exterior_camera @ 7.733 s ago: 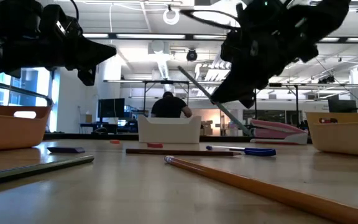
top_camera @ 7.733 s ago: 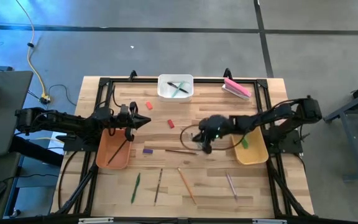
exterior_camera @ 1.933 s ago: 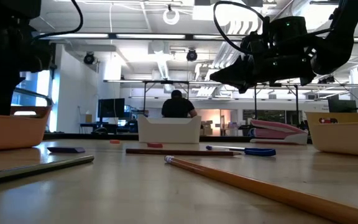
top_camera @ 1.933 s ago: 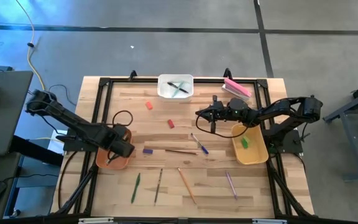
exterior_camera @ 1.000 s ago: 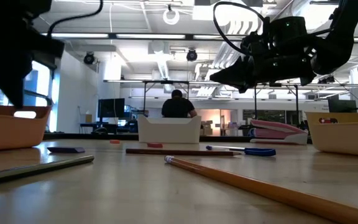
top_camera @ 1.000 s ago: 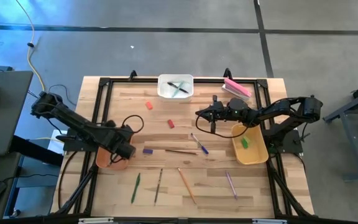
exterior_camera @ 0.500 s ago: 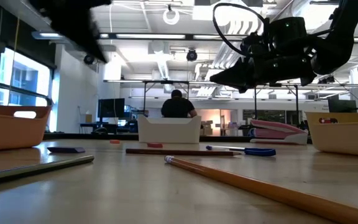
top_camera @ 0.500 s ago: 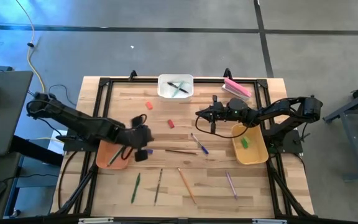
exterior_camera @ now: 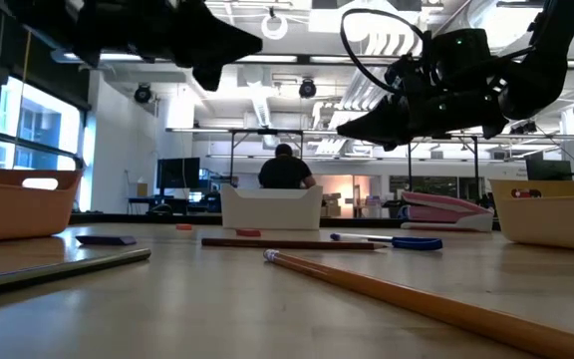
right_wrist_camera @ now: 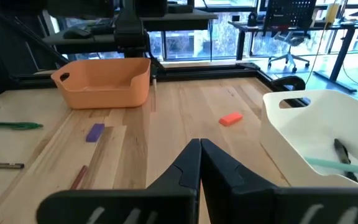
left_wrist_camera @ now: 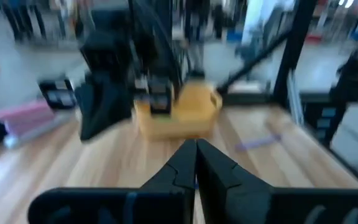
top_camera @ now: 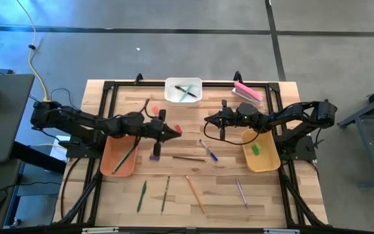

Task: Sort crayons/erasers/pens/pencils in bins
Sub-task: Put the blue pen into the white bin

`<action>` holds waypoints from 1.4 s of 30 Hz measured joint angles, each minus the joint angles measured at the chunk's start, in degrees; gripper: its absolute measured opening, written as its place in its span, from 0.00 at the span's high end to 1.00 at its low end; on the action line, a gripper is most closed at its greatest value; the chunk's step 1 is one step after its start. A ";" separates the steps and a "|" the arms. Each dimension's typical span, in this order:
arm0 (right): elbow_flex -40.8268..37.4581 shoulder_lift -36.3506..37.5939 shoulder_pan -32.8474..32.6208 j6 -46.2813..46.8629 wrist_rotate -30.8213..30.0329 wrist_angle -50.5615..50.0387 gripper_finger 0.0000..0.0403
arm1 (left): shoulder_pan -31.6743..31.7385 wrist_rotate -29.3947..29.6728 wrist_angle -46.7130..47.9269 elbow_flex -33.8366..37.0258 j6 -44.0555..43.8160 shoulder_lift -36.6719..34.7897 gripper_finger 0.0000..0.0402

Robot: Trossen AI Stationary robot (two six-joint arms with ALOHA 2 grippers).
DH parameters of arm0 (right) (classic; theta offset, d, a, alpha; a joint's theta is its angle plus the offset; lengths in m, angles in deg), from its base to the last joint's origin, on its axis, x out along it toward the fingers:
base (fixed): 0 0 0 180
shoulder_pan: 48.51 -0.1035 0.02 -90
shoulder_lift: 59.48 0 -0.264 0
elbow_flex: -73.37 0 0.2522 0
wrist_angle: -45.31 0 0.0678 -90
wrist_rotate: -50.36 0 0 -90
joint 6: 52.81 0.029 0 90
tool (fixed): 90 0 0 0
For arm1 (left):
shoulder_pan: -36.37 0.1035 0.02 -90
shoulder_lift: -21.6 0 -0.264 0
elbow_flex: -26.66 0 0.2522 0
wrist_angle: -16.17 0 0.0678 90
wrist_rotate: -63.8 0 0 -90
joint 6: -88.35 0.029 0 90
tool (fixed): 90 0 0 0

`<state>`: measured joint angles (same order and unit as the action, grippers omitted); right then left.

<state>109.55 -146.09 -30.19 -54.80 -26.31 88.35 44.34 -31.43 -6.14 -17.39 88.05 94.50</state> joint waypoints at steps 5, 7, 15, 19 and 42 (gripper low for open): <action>0.00 0.00 -1.76 -0.86 -5.84 -0.44 1.00 | 4.77 -3.66 -10.73 5.20 -1.83 0.00 1.00; 0.00 0.00 -2.92 -1.78 -7.18 -0.42 1.00 | 6.41 -4.34 -11.03 6.30 -1.97 0.00 1.00; 0.00 0.15 -5.50 -2.75 -7.29 0.34 1.00 | 11.74 -10.41 -19.11 9.95 -1.57 -0.04 1.00; 0.00 2.01 -5.63 -2.87 -7.29 -0.39 1.00 | 13.72 -10.94 -24.98 12.98 -1.61 -0.07 1.00; 11.62 19.76 -13.49 6.27 -24.62 -49.59 1.00 | 21.07 -18.92 -36.42 20.15 -5.35 -0.17 1.00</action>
<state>121.16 -126.33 -43.68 -48.54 -50.93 38.75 65.40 -50.36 -42.56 2.76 82.70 94.33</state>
